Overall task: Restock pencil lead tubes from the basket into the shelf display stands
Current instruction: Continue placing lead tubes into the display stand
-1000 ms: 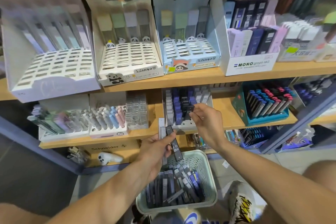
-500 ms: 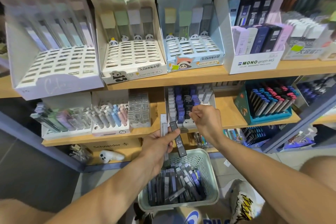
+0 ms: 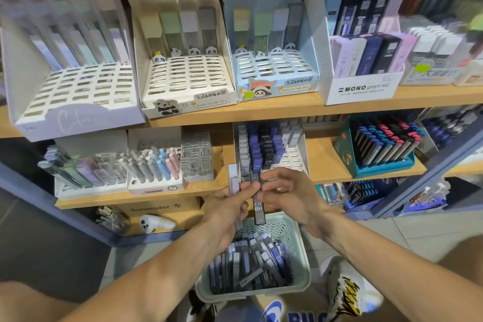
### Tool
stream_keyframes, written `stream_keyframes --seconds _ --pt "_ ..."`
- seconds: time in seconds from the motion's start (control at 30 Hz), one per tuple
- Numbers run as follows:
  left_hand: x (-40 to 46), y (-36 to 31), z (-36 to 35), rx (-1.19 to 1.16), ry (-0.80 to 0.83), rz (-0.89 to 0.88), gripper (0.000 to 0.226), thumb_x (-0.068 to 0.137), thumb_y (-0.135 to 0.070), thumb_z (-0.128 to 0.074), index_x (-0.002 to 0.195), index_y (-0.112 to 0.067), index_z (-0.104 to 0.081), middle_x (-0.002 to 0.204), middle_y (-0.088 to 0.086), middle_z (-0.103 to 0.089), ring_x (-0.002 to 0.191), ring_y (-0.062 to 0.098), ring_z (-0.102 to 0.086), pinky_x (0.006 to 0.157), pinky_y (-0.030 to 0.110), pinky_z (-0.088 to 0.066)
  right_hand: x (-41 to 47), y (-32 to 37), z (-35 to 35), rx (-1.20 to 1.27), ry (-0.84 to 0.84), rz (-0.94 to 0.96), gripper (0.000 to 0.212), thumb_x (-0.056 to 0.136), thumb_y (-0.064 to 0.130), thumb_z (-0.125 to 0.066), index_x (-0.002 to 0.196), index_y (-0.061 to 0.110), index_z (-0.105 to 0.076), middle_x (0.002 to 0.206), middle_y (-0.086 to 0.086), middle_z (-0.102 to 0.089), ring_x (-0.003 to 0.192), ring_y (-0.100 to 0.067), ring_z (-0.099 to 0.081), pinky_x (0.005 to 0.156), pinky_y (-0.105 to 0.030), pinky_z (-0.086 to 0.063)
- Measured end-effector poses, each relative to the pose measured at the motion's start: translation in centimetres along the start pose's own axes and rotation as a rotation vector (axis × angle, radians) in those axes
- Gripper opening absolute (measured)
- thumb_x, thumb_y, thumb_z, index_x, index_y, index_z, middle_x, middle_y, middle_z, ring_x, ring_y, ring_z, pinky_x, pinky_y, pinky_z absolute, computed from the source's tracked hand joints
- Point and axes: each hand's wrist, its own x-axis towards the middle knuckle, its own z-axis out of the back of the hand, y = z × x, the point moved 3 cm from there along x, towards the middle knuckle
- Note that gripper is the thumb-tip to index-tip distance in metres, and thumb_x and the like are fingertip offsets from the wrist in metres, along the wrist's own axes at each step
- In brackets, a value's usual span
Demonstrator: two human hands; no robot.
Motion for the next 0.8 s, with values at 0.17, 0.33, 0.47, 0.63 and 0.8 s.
stream_keyframes --seconds 0.17,0.33,0.47,0.63,0.8 --pt "-0.1 0.5 -0.4 -0.015 0.068 0.05 0.031 0.074 -0.026 -0.09 0.1 -0.016 -0.078 0.06 -0.003 -0.058 0.047 0.008 -0.035 0.053 0.024 -0.029 -0.3 -0.4 0.6 0.059 -0.014 -0.008 0.036 0.08 0.004 -0.084 0.112 0.01 -0.067 0.099 -0.014 -0.076 0.095 -0.022 -0.074 0.069 -0.022 -0.06" --pt "0.3 0.7 0.2 -0.042 0.041 0.062 0.033 0.071 -0.03 -0.089 0.1 -0.021 -0.074 0.064 -0.002 -0.058 0.05 0.01 -0.036 0.059 0.03 -0.033 -1.2 -1.4 1.0 0.0 0.019 -0.138 0.041 0.075 0.013 -0.09 0.109 0.011 -0.067 0.104 -0.008 -0.075 0.084 -0.016 -0.076 0.065 -0.021 -0.058" --pt "0.2 1.1 0.3 -0.059 0.046 0.049 0.036 0.075 -0.028 -0.085 0.106 -0.012 -0.073 0.086 0.002 -0.078 0.047 0.006 -0.041 0.052 0.022 -0.035 -1.4 -1.4 1.9 0.065 -0.038 -0.119 0.026 0.083 0.001 -0.08 0.106 0.006 -0.069 0.096 -0.01 -0.076 0.073 -0.017 -0.074 0.063 -0.021 -0.057" --pt "-0.2 1.6 0.0 0.004 0.109 0.123 0.038 0.092 -0.034 -0.073 0.12 -0.008 -0.07 0.1 0.004 -0.079 0.048 0.008 -0.039 0.042 0.016 -0.038 -0.7 0.3 4.5 -0.208 -0.365 0.209 0.011 0.092 0.007 -0.072 0.096 0.016 -0.075 0.084 -0.001 -0.073 0.064 -0.003 -0.065 0.057 -0.011 -0.049" --pt "-0.4 1.7 -0.3 -0.143 0.134 0.138 0.047 0.094 -0.024 -0.053 0.128 0.006 -0.062 0.084 0.012 -0.062 0.052 0.016 -0.042 0.044 0.025 -0.035 0.6 2.0 4.3 -0.579 -0.437 0.499 0.017 0.093 0.004 -0.069 0.103 0.016 -0.076 0.095 0.007 -0.069 0.076 0.002 -0.061 0.065 -0.003 -0.043"
